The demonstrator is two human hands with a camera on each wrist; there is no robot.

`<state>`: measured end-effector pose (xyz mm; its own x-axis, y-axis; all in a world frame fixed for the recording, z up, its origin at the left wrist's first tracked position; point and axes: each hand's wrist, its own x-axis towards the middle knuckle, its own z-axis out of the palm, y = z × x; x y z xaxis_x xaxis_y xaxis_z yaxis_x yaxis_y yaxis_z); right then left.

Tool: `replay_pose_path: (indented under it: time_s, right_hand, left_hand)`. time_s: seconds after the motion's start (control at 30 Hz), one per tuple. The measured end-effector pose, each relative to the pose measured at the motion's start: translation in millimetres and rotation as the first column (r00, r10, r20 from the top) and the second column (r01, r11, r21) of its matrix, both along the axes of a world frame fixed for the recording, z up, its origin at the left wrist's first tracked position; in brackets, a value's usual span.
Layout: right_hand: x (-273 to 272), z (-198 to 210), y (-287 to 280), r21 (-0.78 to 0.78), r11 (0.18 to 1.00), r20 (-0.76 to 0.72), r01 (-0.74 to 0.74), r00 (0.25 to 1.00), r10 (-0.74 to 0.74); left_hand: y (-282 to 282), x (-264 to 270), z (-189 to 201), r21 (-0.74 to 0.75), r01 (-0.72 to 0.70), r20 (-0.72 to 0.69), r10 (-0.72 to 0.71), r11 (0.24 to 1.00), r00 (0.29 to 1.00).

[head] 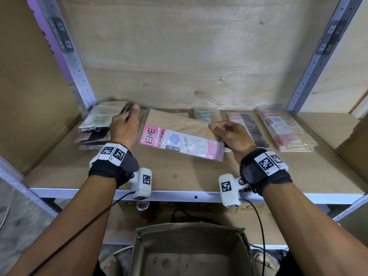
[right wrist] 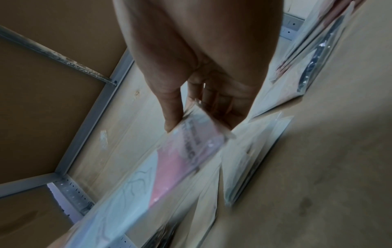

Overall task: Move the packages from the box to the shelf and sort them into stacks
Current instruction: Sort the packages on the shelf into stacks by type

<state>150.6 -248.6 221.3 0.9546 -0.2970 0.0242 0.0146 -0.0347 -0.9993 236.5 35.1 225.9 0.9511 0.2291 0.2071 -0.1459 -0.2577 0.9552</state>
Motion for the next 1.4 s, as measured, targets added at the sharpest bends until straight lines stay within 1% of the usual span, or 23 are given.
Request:
replay_pose_path:
  time_s: [0.13,0.23,0.33,0.43,0.53,0.7,0.8,0.83,0.87,0.9,0.97,1.0,1.03,1.07,1.1,1.17,1.2,1.23,1.27,1.3,1.33,1.37,1.4]
  right_hand:
    - [4.7,-1.9,-5.8,-0.003,1.000,-0.008,0.028,1.000,-0.028]
    - [6.6,-3.4,-8.9,-0.005,0.999,-0.007,0.046,0.999,-0.046]
    - [7.7,-4.1,-8.8,-0.007,0.999,-0.005,0.048,0.999,-0.049]
    - [8.0,-4.4,-7.9,-0.027,0.999,-0.001,0.041,0.999,-0.041]
    - [7.4,-5.6,-5.2,-0.022,0.999,0.003,0.042,0.999,-0.042]
    - [6.6,-3.2,-0.7,-0.012,1.000,-0.005,0.022,1.000,-0.022]
    - [6.6,-3.1,0.6,-0.014,1.000,-0.010,0.019,1.000,-0.019]
    - [6.6,-3.2,1.1,-0.011,1.000,-0.011,0.018,1.000,-0.018]
    - [6.5,-3.3,1.3,-0.007,1.000,-0.010,0.016,1.000,-0.016]
    - [6.3,-3.4,1.6,-0.005,1.000,-0.011,0.015,1.000,-0.015]
    - [6.2,-3.5,1.3,0.003,1.000,-0.014,0.016,1.000,-0.016]
    - [6.3,-3.5,0.7,0.011,1.000,-0.017,0.018,1.000,-0.018]
    - [6.6,-3.6,0.1,0.017,1.000,-0.022,0.020,1.000,-0.019]
    - [6.8,-3.6,-0.5,0.019,1.000,-0.025,0.022,0.999,-0.021]
    - [6.8,-3.4,-1.0,0.018,1.000,-0.028,0.023,0.999,-0.023]
    - [6.6,-2.5,-1.8,0.019,1.000,-0.031,0.023,0.999,-0.022]
    - [6.4,-1.9,-1.8,0.021,1.000,-0.032,0.021,0.999,-0.020]
    - [5.9,-1.2,-1.5,0.020,1.000,-0.031,0.019,0.999,-0.018]
    - [5.4,-0.6,-1.0,0.017,1.000,-0.030,0.017,0.999,-0.017]
    - [4.8,0.1,-0.8,0.014,1.000,-0.031,0.017,0.999,-0.017]
    - [4.1,0.8,-0.8,0.012,1.000,-0.033,0.018,0.999,-0.018]
    - [3.3,1.5,-1.6,0.022,1.000,-0.035,0.020,0.999,-0.019]
    - [2.3,1.9,-2.5,0.051,0.998,-0.039,0.021,0.999,-0.019]
  left_hand:
    - [-6.6,-2.7,2.8,-0.116,0.021,-0.038,-0.026,0.993,0.999]
    - [-12.6,-9.1,6.5,-0.254,0.111,-0.053,-0.129,0.961,0.990]
    - [-16.2,-15.5,15.6,-0.400,0.213,-0.021,-0.242,0.892,0.970]
    - [-17.9,-21.8,20.9,-0.519,0.284,-0.026,-0.347,0.806,0.937]
    - [-19.7,-28.0,22.5,-0.571,0.365,-0.049,-0.474,0.736,0.879]
    - [-17.7,-34.5,27.6,-0.666,0.390,-0.029,-0.545,0.636,0.838]
    - [-19.9,-38.6,30.7,-0.713,0.356,-0.057,-0.556,0.604,0.829]
    - [-20.7,-41.4,34.1,-0.718,0.367,-0.054,-0.573,0.591,0.818]
    - [-22.6,-40.2,34.6,-0.693,0.365,-0.099,-0.584,0.621,0.805]
    - [-25.2,-36.5,35.0,-0.691,0.285,-0.182,-0.541,0.664,0.821]
    - [-29.6,-31.1,40.0,-0.657,0.122,-0.245,-0.364,0.744,0.899]
    - [-31.2,-35.2,46.8,-0.626,0.069,-0.270,-0.299,0.777,0.915]
    - [-34.4,-48.3,50.7,-0.545,0.052,-0.261,-0.229,0.837,0.938]
    - [-40.8,-56.1,53.4,-0.437,0.103,-0.236,-0.224,0.894,0.945]
    - [-48.9,-62.3,55.0,-0.388,0.157,-0.212,-0.254,0.908,0.944]
    - [-43.8,-62.4,54.8,-0.462,0.232,-0.201,-0.356,0.856,0.913]
    - [-41.7,-58.4,50.6,-0.541,0.267,-0.170,-0.415,0.797,0.894]
    - [-38.0,-46.7,37.2,-0.599,0.256,-0.135,-0.411,0.759,0.902]
    - [-35.7,-42.6,32.8,-0.662,0.148,-0.193,-0.359,0.734,0.913]
    - [-35.3,-39.2,32.4,-0.680,0.083,-0.250,-0.337,0.729,0.908]
    - [-33.5,-34.9,30.3,-0.674,0.105,-0.260,-0.368,0.731,0.892]
    - [-30.8,-32.0,27.8,-0.680,0.152,-0.235,-0.409,0.718,0.882]
    - [-26.6,-28.8,24.0,-0.707,0.174,-0.201,-0.430,0.686,0.880]
